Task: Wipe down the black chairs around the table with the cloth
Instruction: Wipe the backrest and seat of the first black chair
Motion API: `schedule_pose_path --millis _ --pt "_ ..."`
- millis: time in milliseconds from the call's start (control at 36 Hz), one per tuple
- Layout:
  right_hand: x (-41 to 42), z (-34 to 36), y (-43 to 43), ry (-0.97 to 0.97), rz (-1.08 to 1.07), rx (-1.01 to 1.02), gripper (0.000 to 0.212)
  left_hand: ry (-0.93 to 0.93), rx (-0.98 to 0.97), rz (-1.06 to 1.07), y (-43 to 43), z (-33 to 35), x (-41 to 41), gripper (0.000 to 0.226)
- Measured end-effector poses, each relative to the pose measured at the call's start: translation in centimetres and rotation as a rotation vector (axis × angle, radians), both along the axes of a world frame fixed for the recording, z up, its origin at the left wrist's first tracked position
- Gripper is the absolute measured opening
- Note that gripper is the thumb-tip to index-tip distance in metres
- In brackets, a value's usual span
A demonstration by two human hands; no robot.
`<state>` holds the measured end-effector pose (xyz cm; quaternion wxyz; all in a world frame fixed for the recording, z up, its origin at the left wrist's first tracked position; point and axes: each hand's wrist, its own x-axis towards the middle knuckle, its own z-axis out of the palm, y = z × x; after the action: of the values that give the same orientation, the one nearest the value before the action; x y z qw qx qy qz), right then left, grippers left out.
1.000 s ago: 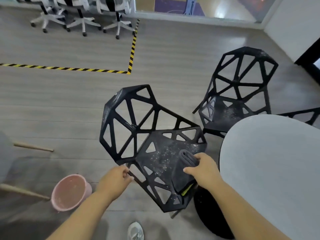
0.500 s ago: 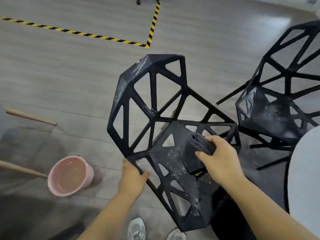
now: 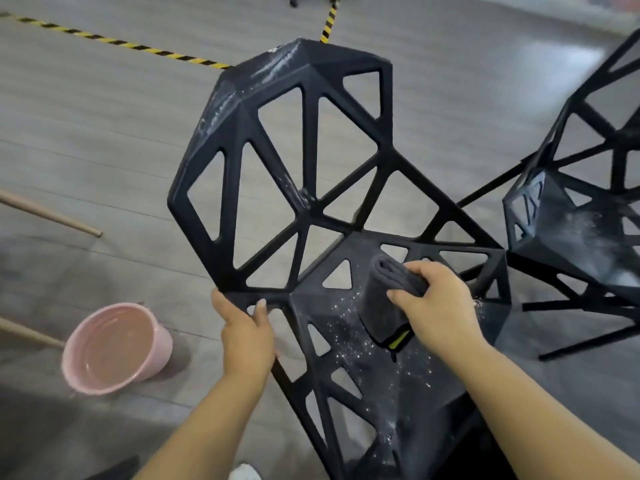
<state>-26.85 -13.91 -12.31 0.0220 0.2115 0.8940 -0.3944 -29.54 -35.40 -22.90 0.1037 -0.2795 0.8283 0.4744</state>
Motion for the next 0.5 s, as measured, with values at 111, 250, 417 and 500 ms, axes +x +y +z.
schedule_pose_path --millis 111,250,417,500 --pt "-2.0 -0.7 -0.6 0.050 0.017 0.043 0.012 0.097 -0.052 -0.051 -2.9 0.3 -2.7 0.046" --pt "-4.5 -1.4 -2.1 0.138 0.054 0.001 0.025 0.086 -0.088 -0.107 -6.2 0.7 -6.4 0.029" --pt "-7.4 -3.2 -3.2 0.280 0.067 -0.029 0.025 0.138 -0.088 -0.188 -8.0 0.1 -9.0 0.026" --pt "-8.3 -4.6 -3.5 0.366 0.089 -0.064 0.020 0.165 -0.093 -0.224 -8.3 -0.2 -9.7 0.028"
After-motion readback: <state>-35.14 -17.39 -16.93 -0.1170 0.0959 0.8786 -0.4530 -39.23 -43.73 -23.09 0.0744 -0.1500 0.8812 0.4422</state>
